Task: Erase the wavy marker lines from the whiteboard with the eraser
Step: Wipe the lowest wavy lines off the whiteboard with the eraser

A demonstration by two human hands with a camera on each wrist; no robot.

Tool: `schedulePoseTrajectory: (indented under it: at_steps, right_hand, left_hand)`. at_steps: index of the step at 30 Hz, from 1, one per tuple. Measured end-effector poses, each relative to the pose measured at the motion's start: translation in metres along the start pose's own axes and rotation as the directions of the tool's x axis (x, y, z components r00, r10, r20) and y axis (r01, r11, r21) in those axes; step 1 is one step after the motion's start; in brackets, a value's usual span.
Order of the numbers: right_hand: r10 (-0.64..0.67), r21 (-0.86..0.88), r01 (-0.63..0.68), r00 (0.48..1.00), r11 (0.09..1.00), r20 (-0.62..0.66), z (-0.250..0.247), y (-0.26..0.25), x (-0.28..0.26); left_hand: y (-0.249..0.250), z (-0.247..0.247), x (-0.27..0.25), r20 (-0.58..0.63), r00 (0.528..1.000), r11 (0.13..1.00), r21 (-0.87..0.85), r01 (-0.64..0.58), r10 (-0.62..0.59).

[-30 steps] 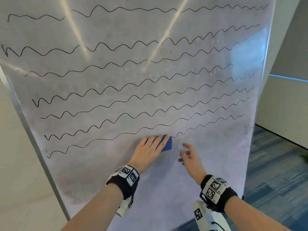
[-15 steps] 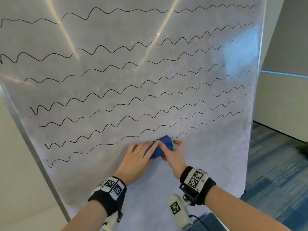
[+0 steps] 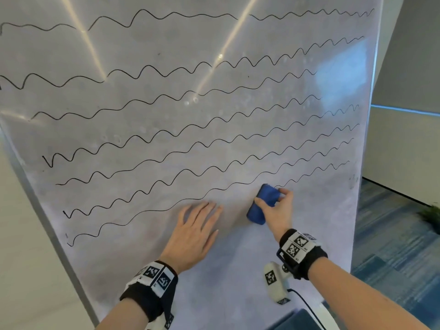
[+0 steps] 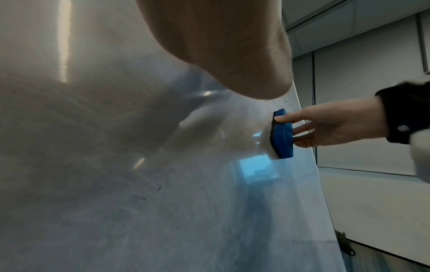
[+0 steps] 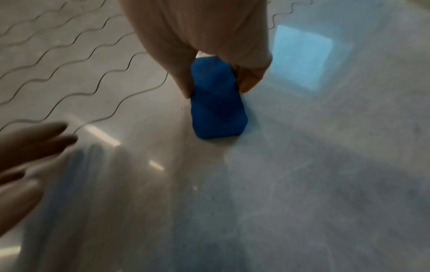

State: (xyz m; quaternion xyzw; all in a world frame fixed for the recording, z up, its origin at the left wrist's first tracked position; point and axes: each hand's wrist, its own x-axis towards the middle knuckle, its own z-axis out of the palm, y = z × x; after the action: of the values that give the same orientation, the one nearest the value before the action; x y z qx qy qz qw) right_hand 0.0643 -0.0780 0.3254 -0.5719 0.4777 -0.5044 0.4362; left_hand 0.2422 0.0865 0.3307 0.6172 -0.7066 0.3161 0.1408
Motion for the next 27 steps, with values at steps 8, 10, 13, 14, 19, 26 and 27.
schedulePoseTrajectory:
  at_steps: [8,10,13,14,19,26,27]
  right_hand:
    - [-0.362,-0.277,0.423,0.899,0.863,0.247,0.011,0.020,-0.042]
    - [-0.381,-0.296,0.437,0.896,0.849,0.228,-0.005,0.025,-0.022]
    - [-0.283,-0.268,0.295,0.956,0.917,0.081,-0.031,0.023,0.014]
    - [-0.265,-0.272,0.272,0.962,0.923,0.061,-0.034,0.023,0.020]
    - [-0.462,-0.358,0.491,0.870,0.794,0.171,-0.004,0.035,-0.014]
    - [-0.557,-0.442,0.656,0.754,0.612,0.348,-0.025,0.042,0.000]
    - [-0.546,-0.425,0.630,0.776,0.649,0.316,-0.034,0.043,0.013]
  left_hand:
    - [0.006,0.003,0.035,0.074,0.996,0.998,0.043,-0.045,0.041]
    - [0.008,0.003,0.041,0.086,0.995,0.998,0.043,-0.051,0.047]
    - [0.010,0.004,0.041,0.101,0.994,0.998,0.039,-0.051,0.047]
    - [0.010,0.005,0.041,0.104,0.994,0.998,0.037,-0.051,0.047]
    - [0.016,0.011,0.054,0.096,0.994,0.997,0.042,-0.059,0.055]
    - [0.025,0.018,0.081,0.066,0.996,0.995,0.071,-0.067,0.062]
    - [0.026,0.018,0.083,0.057,0.997,0.995,0.076,-0.063,0.059]
